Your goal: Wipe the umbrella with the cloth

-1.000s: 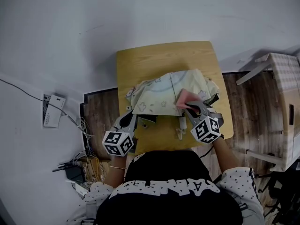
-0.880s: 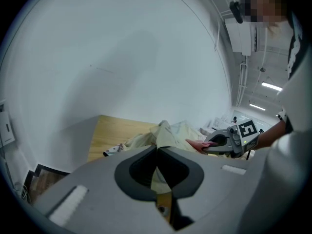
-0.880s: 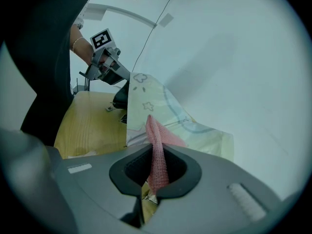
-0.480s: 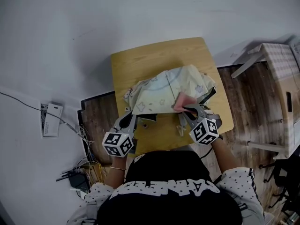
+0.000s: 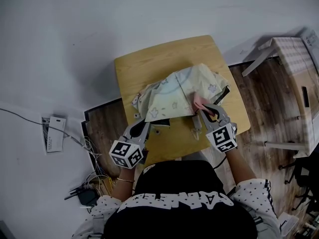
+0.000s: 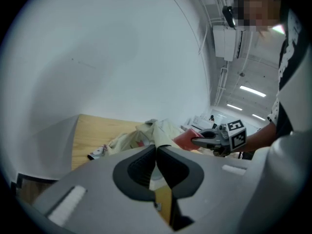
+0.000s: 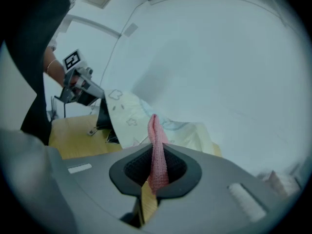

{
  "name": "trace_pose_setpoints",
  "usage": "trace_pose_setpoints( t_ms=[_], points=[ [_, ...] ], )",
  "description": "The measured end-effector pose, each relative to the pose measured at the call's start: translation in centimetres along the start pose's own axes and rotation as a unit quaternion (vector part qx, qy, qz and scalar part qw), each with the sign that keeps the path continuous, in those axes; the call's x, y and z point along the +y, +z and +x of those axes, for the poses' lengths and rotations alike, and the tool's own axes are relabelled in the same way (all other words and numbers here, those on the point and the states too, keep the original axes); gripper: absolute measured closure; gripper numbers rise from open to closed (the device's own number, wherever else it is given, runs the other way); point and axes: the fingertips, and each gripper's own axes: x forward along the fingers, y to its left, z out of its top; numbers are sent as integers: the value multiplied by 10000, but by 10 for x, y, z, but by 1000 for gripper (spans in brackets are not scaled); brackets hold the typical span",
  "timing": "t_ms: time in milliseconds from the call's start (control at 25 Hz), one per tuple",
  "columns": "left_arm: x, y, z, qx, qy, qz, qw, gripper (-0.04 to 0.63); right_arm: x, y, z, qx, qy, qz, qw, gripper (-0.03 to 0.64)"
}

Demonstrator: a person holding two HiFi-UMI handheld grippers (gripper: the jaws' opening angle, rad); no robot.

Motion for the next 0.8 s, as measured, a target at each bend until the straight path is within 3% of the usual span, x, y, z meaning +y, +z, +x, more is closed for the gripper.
trace_pose_setpoints(
  t_ms=[120,240,320,600,800],
  points=[
    [-3,-1,-4,-69,-287,-33,9996,594,-18,2,-8,-160,-431,910,9948,583],
    [-6,6,-14,-344,-486,33,9982,566,-27,6,-20,-349,-724,1366,9874,583],
    [-3,15,-23,-591,-461,134,9971,530,-29,10,-28,-468,-886,1401,9851,583],
    [-9,64,-41,-1144,-160,834,9898,520,-37,33,-37,-817,-1100,1234,9828,583],
    [-43,80,-18,-1158,-281,866,9891,499,-53,47,-36,-1144,-982,1062,9829,583]
  ],
)
